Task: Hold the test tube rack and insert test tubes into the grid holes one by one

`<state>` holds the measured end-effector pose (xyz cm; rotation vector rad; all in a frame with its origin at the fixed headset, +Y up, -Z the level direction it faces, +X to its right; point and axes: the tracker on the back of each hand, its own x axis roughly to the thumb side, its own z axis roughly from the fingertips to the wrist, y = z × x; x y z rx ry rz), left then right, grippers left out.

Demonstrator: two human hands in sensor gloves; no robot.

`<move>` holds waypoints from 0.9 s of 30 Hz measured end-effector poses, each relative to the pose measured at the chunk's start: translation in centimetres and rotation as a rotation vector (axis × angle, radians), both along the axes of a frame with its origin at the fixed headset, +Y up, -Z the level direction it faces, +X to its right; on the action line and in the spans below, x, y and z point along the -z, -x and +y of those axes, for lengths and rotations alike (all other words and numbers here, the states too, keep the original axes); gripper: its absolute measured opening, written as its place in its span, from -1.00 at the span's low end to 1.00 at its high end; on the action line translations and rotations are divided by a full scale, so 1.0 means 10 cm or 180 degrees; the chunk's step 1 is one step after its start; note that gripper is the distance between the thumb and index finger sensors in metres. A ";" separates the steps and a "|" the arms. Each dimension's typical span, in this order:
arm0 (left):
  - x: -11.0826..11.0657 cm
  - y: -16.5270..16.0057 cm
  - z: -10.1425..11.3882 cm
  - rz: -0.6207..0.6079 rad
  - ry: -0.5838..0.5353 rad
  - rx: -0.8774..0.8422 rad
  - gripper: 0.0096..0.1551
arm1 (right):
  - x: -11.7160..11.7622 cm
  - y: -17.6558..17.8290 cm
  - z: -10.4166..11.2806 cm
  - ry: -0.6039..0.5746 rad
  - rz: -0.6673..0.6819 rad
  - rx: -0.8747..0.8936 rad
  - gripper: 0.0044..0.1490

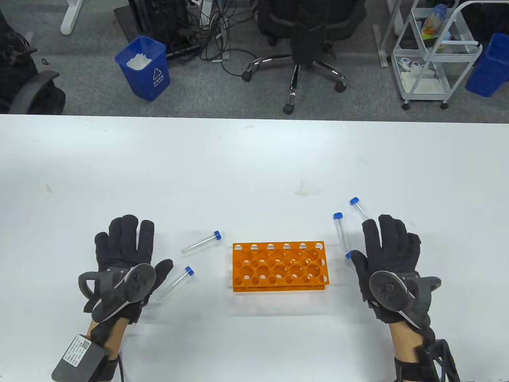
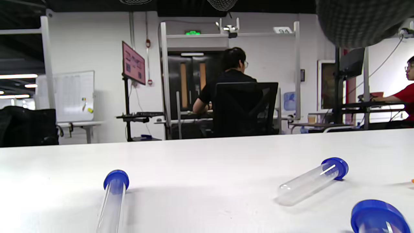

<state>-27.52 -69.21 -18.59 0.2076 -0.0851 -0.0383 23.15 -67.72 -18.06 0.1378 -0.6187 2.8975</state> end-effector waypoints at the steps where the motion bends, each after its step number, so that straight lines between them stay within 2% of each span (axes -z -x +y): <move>1: 0.00 0.00 0.00 0.0002 0.0011 0.0013 0.19 | 0.00 0.00 0.00 0.0001 0.0002 0.0005 -0.07; 14: 0.00 -0.04 -0.01 -0.0029 0.0031 -0.0035 0.17 | 0.01 0.00 -0.01 0.0035 0.0014 0.0052 -0.09; 18: -0.03 -0.15 0.10 -0.0097 -0.0154 -0.0268 0.11 | 0.01 0.01 -0.02 0.0054 0.0036 0.0081 -0.09; 23: -0.05 -0.56 0.32 -0.0302 -0.0217 -0.0714 0.00 | 0.01 0.01 -0.02 0.0050 0.0089 0.0117 -0.10; 27: 0.01 -1.03 0.38 -0.0352 0.0097 -0.1194 -0.10 | 0.00 0.02 -0.01 0.0037 0.0148 0.0170 -0.10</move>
